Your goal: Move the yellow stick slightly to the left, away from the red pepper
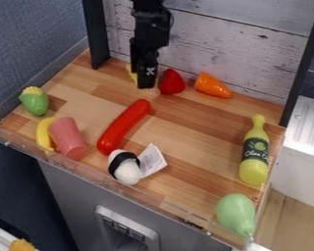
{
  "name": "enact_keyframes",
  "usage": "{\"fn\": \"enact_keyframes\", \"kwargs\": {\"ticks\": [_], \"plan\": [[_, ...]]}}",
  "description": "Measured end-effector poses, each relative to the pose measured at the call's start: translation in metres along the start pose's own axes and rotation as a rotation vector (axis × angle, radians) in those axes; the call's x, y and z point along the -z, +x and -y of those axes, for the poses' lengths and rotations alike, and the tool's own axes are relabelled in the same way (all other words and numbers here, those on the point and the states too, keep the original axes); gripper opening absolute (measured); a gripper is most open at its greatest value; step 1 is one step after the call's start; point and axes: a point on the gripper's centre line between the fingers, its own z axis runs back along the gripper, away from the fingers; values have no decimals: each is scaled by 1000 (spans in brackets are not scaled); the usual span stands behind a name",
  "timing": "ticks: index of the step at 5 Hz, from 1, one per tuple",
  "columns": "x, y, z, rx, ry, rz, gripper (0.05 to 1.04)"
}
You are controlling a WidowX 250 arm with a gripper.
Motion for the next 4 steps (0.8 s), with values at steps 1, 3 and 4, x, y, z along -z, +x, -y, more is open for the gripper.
{"fn": "enact_keyframes", "kwargs": {"ticks": [1,3,4], "plan": [[9,2,-2,23,-4,0,995],[13,5,-9,225,30,6,997],[13,6,-10,295,35,5,946]]}}
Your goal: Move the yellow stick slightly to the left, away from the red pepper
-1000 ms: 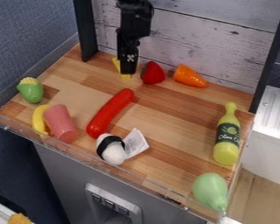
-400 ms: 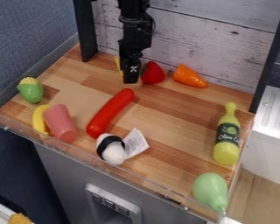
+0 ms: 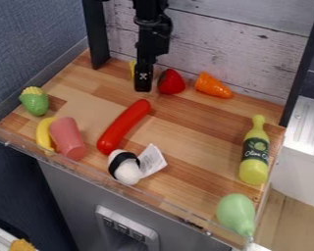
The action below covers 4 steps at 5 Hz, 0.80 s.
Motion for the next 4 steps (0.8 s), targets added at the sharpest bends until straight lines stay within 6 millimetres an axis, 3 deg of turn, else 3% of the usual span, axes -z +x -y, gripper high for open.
{"fn": "enact_keyframes", "kwargs": {"ticks": [2,3,4], "plan": [[5,0,1,-67,7,0,370],[5,0,1,-158,9,2,165],[10,5,8,-209,-14,1,65]]}}
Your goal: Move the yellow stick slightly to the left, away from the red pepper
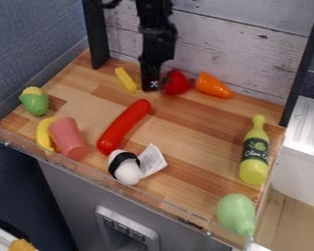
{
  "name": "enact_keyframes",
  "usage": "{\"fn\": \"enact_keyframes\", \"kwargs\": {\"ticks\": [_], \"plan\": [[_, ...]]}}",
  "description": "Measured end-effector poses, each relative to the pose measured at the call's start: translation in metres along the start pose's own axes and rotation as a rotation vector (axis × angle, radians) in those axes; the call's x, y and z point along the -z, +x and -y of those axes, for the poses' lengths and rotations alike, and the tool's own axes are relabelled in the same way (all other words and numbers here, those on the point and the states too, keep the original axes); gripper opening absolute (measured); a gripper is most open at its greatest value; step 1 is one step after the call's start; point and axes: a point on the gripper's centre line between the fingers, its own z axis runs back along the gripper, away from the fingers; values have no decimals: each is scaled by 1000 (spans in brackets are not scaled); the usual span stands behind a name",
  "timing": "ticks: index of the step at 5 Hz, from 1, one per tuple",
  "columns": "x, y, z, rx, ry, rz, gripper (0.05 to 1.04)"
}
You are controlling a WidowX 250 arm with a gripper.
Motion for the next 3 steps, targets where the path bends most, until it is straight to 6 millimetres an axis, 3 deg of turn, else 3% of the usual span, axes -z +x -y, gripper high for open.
{"fn": "enact_keyframes", "kwargs": {"ticks": [2,3], "plan": [[-2,4,2,1,-5,-12,53],[-10,6,8,-81,-48,-34,53]]}}
